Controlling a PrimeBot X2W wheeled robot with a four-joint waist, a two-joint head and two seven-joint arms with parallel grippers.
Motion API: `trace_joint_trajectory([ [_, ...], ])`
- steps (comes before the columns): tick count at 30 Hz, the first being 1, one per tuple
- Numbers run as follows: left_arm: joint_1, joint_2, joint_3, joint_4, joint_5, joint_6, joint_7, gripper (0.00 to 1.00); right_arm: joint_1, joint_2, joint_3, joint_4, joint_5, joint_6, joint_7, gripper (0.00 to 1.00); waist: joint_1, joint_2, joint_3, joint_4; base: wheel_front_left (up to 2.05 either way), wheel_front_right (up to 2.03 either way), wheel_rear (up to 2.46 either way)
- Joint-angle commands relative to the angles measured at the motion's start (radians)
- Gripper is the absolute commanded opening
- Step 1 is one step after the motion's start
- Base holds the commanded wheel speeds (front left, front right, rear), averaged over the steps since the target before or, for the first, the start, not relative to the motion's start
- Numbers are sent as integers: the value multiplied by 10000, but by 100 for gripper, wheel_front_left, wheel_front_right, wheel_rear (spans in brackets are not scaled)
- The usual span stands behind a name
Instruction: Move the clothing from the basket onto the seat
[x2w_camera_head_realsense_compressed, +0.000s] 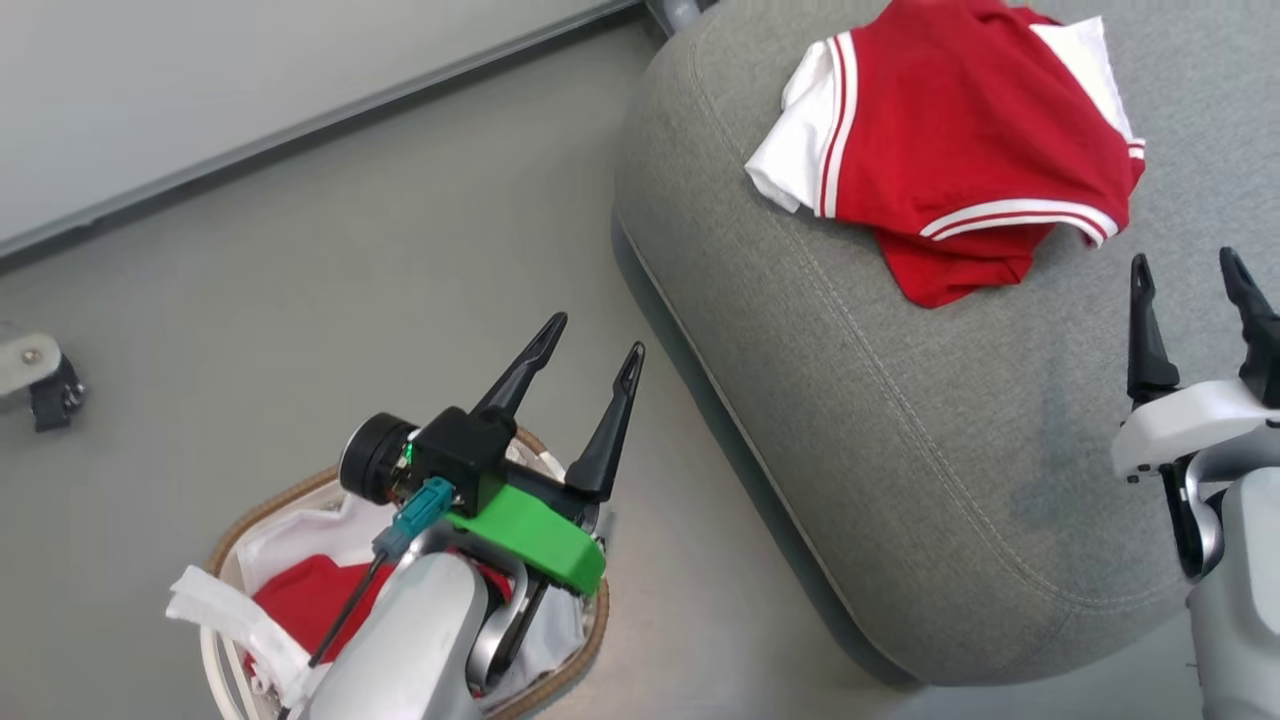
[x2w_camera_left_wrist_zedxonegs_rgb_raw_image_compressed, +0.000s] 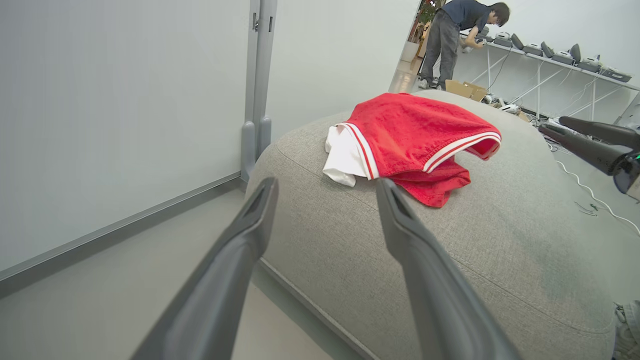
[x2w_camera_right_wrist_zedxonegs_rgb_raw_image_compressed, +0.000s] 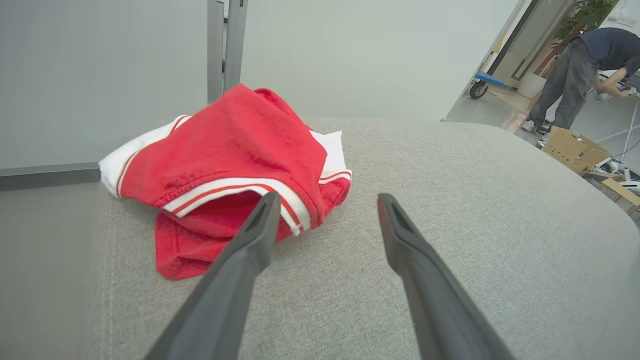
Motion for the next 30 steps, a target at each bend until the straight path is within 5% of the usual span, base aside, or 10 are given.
trace_joint_trajectory([
  [1, 286, -56, 230, 34, 120, -29, -1, 100, 251, 103, 123, -179, 117, -14, -5, 100, 0, -1, -507, 258, 0, 0, 0],
  [20, 2053, -456, 4016, 534, 1456, 110, -1, 100, 825, 1141, 2054, -1182, 617, -14, -5, 100, 0, -1, -1233, 2886, 0, 0, 0],
  [30, 2663, -496, 4874, 772, 1397, 123, -1, 100, 1152, 1187, 2335, -943, 891, -14, -6, 100, 0, -1, -1599, 3600, 0, 0, 0],
])
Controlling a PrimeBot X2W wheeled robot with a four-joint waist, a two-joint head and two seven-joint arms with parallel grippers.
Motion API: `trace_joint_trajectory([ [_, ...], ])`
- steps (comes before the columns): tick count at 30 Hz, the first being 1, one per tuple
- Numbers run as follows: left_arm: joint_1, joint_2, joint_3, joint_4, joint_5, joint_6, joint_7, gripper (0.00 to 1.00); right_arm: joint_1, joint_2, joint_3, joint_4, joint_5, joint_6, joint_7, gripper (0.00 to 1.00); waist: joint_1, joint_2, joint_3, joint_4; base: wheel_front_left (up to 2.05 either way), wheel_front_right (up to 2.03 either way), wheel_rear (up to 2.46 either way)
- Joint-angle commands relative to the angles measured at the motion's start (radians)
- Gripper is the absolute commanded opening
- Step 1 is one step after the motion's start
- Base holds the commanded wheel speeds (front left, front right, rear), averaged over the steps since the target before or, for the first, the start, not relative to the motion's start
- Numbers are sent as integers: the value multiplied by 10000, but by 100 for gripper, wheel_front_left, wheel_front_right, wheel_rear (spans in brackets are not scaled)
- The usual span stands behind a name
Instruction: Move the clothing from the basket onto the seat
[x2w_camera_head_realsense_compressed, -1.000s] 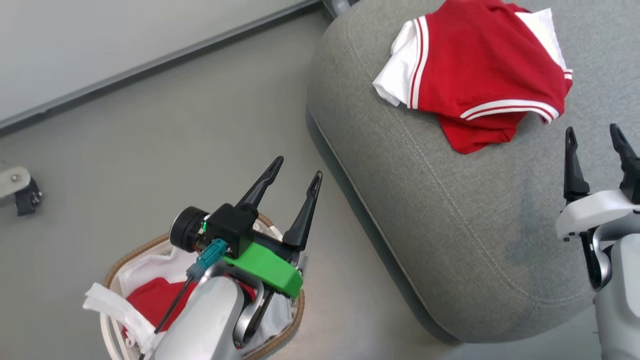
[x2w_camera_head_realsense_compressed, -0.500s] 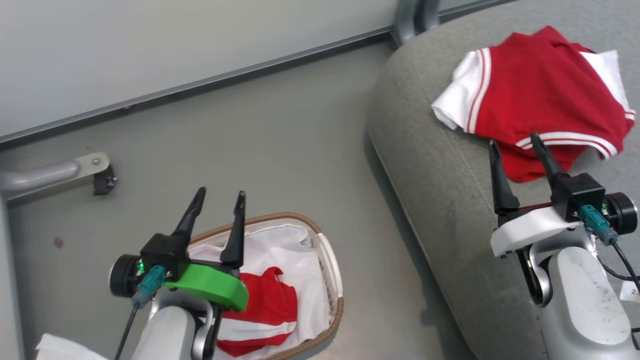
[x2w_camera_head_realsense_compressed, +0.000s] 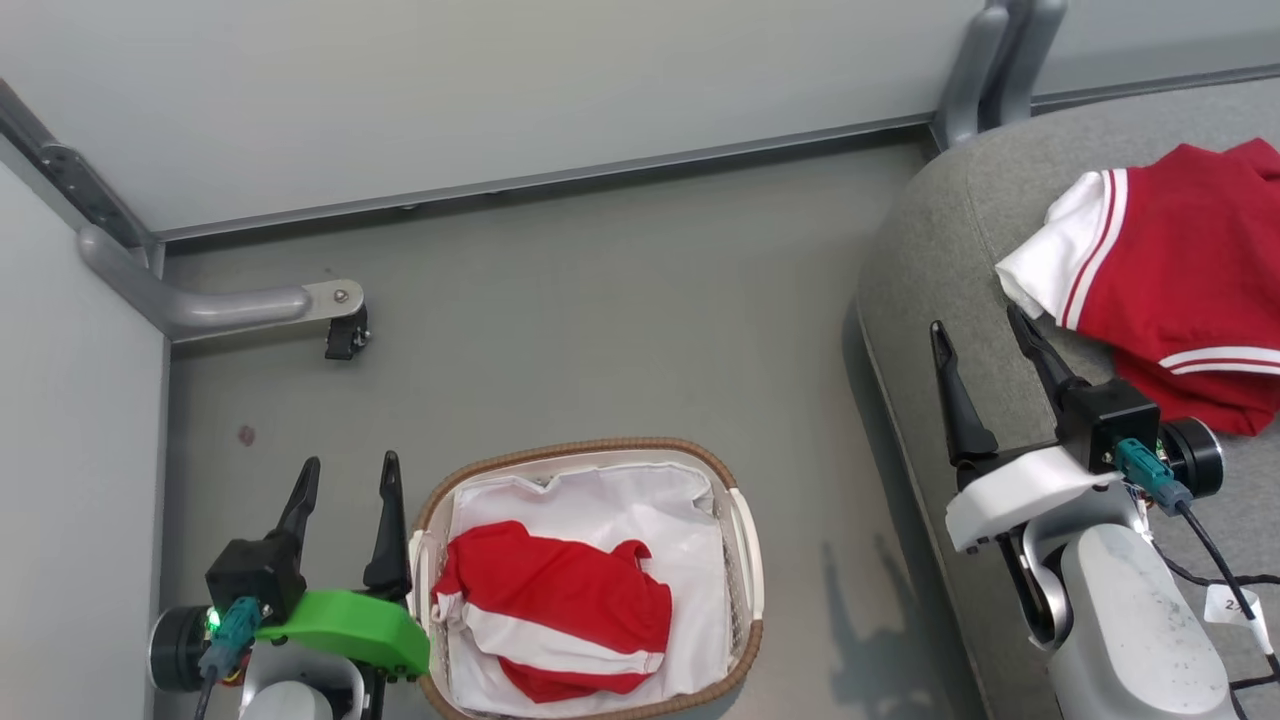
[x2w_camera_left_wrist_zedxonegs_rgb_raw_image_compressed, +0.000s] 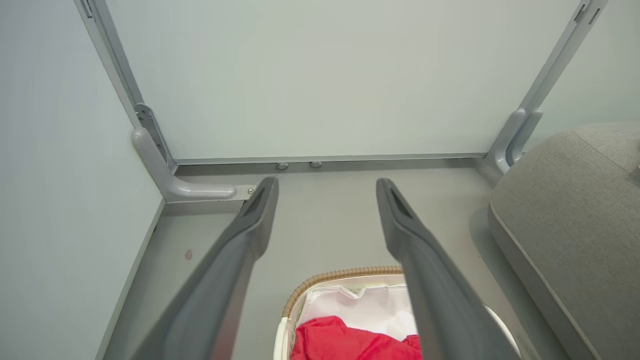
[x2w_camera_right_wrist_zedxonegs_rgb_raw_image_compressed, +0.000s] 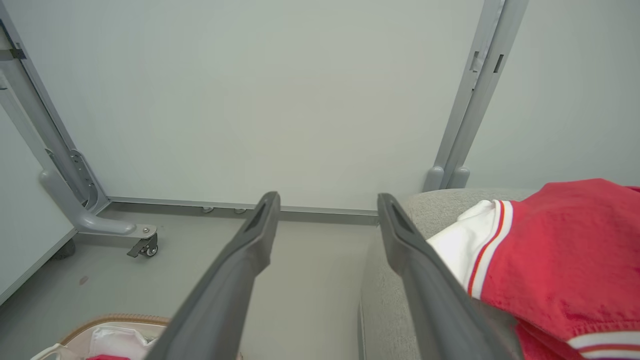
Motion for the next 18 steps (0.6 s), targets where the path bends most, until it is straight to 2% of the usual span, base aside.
trace_joint_trajectory([
  [1, 198, -5, 84, 35, -92, 40, 0, 100, 208, -43, 6, 56, 99, -14, -4, 100, 0, 0, -270, 229, 0, 0, 0],
  [9, 508, -6, 71, 176, -178, 21, 0, 100, 363, -38, 115, 173, 152, -14, -3, 100, 0, 0, -323, 64, 0, 0, 0],
  [18, -331, -1, -643, 614, -275, -62, 0, 100, -232, -36, 265, -303, 80, -14, -4, 100, 0, 0, 780, -401, 0, 0, 0],
])
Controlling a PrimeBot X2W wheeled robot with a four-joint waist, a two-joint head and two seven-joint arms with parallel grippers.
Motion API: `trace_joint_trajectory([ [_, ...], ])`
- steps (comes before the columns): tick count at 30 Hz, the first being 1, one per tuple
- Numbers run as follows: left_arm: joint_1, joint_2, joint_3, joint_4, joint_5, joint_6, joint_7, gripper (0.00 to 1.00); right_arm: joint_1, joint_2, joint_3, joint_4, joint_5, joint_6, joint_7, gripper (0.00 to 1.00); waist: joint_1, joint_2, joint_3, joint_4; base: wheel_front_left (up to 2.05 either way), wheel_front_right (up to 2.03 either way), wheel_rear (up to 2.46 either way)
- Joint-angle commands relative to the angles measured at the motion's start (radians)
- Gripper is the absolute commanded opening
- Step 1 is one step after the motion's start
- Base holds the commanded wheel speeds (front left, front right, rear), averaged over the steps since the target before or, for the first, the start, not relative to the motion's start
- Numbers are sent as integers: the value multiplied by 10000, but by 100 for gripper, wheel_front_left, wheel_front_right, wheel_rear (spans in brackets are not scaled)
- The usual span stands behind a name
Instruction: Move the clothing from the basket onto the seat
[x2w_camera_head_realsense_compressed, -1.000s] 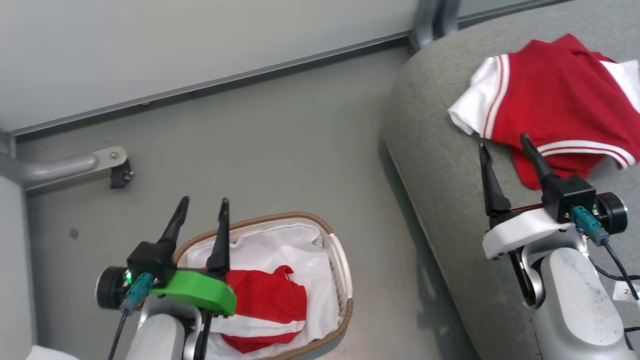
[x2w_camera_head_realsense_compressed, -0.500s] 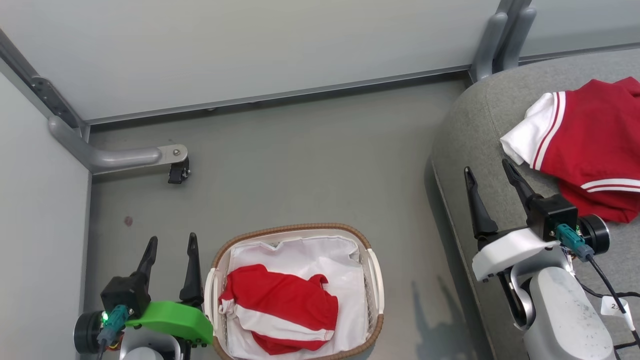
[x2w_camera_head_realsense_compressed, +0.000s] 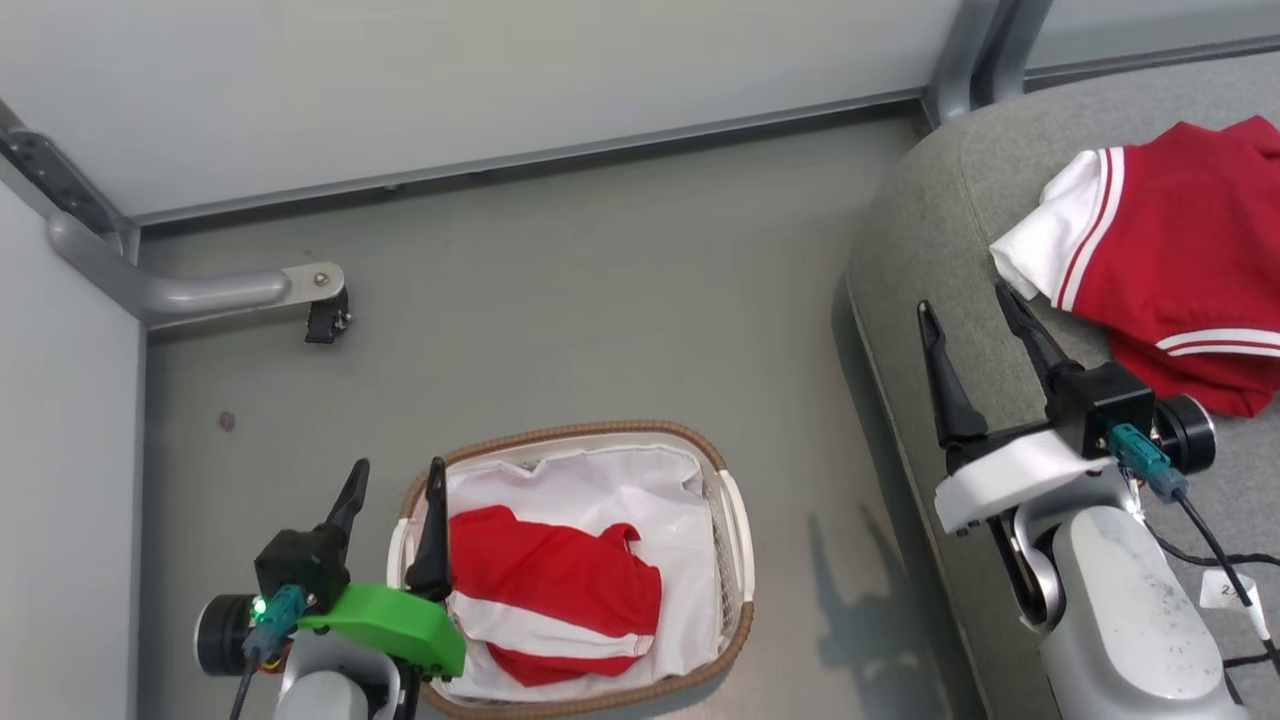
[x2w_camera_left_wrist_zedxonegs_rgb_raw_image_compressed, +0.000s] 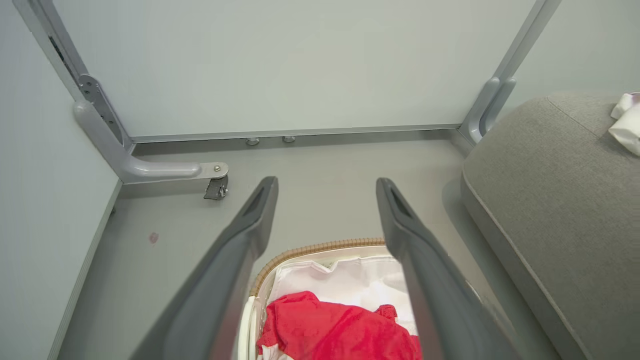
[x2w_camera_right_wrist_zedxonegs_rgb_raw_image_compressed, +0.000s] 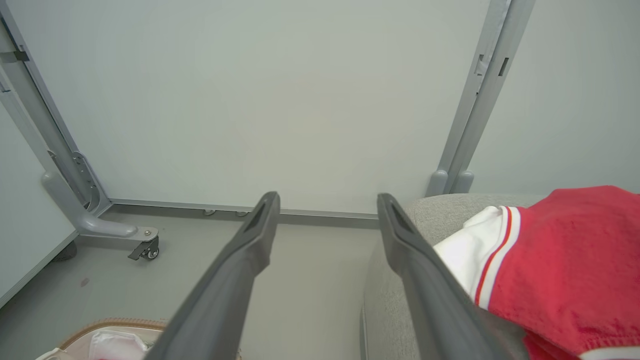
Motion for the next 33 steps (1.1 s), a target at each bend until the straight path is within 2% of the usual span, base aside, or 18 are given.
trace_joint_trajectory([
  [1, -330, 12, -160, 157, 10, -37, 1, 100, -224, -32, 36, -121, 7, -14, -6, 100, 1, 0, 673, -320, 0, 0, 0],
  [12, -2660, 40, -1901, 1987, -71, -85, 0, 100, -1538, -28, 468, -985, 291, -14, -4, 100, 1, 0, 3047, -1165, 0, 0, 0],
  [27, -5495, 884, -4263, 5340, -891, -82, 1, 100, -2991, -23, 1289, -2392, 848, -14, -4, 100, 1, 0, 5664, -2328, 0, 0, 0],
  [33, -6384, 1025, -5200, 6502, -1278, -83, 71, 100, -3223, -23, 1586, -2786, 1050, -14, -4, 100, 1, 0, 6389, -2650, 0, 0, 0],
])
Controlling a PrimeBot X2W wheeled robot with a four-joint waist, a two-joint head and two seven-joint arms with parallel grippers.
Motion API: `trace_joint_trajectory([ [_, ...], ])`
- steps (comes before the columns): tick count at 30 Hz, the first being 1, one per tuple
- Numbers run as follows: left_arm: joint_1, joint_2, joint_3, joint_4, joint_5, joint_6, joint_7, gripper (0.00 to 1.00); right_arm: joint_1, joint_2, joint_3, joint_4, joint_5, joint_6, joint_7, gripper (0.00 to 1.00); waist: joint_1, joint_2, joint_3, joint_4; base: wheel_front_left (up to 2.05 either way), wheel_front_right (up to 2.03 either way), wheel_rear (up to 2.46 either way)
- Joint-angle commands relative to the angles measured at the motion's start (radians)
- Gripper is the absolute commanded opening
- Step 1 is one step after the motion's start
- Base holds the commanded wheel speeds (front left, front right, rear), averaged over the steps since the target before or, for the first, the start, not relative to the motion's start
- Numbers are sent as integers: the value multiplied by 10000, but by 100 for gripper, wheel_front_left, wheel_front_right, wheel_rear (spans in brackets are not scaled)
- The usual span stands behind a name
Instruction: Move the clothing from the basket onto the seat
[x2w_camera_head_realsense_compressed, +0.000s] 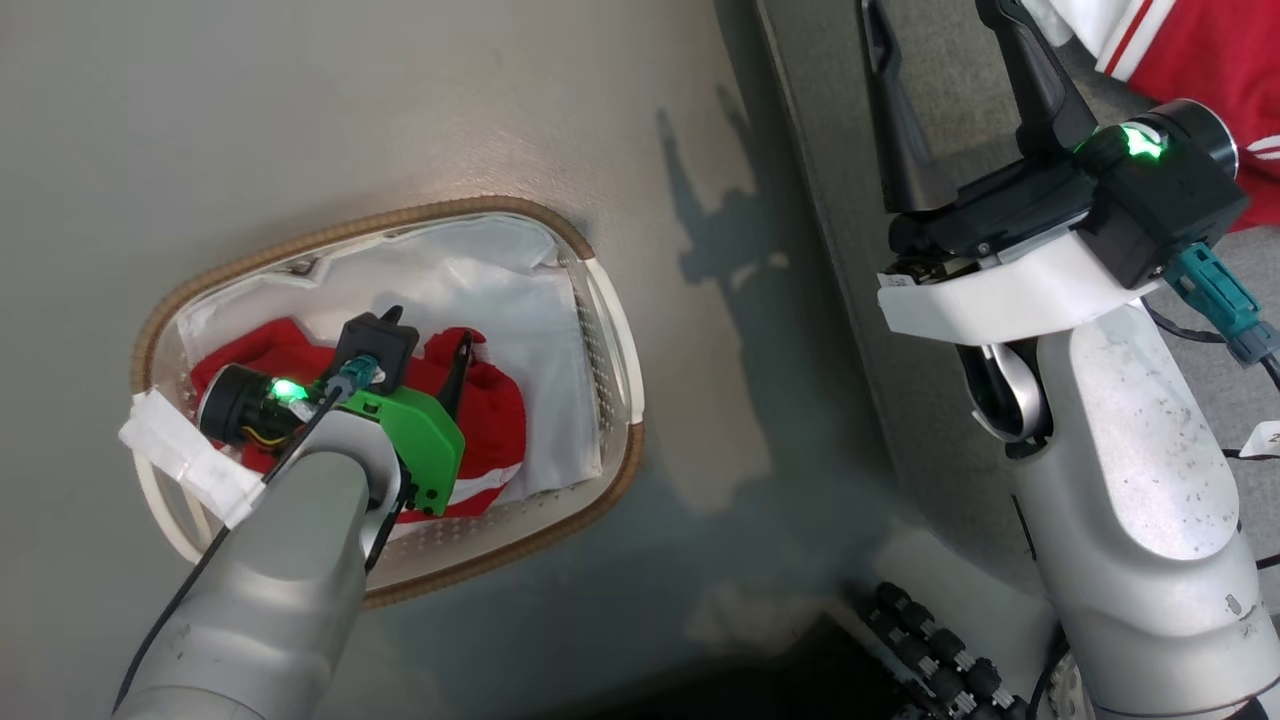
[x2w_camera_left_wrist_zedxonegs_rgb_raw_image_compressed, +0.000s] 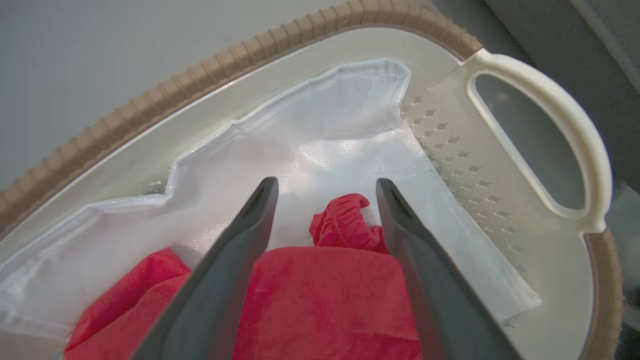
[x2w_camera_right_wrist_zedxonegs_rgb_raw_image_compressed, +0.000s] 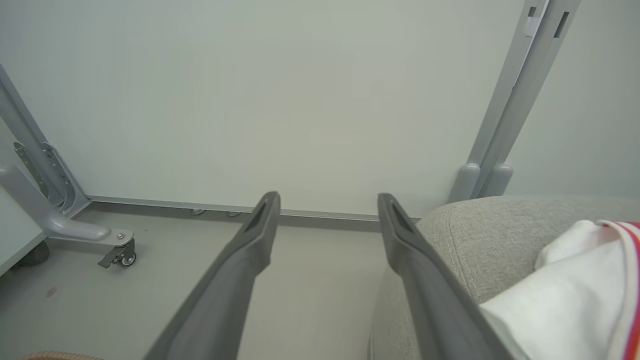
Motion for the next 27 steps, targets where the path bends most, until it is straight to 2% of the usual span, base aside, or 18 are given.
trace_joint_trajectory([
  [1, -369, 141, -212, 146, -63, -27, -13, 100, -162, -8, 47, -111, 67, -14, -2, 100, -1, 0, 904, -683, 0, 0, 0],
  [9, -1085, 263, -1247, 1074, -561, -28, 686, 100, -184, -8, 187, -359, 132, -14, -2, 100, -1, 0, 1447, -921, 0, 0, 0],
  [18, -1249, 431, -2017, 1700, -798, -28, 1731, 100, -319, -11, 347, -514, 136, -14, -2, 100, -1, 0, 1515, -924, 0, 0, 0],
  [19, -1246, 427, -2095, 1690, -830, -28, 1674, 20, -347, -11, 375, -509, 157, -14, -2, 100, -1, 0, 1489, -926, 0, 0, 0],
  [20, -1231, 405, -2136, 1689, -891, -28, 1630, 0, -349, -14, 391, -481, 158, -14, -2, 100, -1, 0, 1433, -912, 0, 0, 0],
  [27, -780, 75, -2209, 1648, -1392, -28, 867, 0, -87, -17, 569, -98, 34, -14, -4, 100, -1, 0, 536, -730, 0, 0, 0],
])
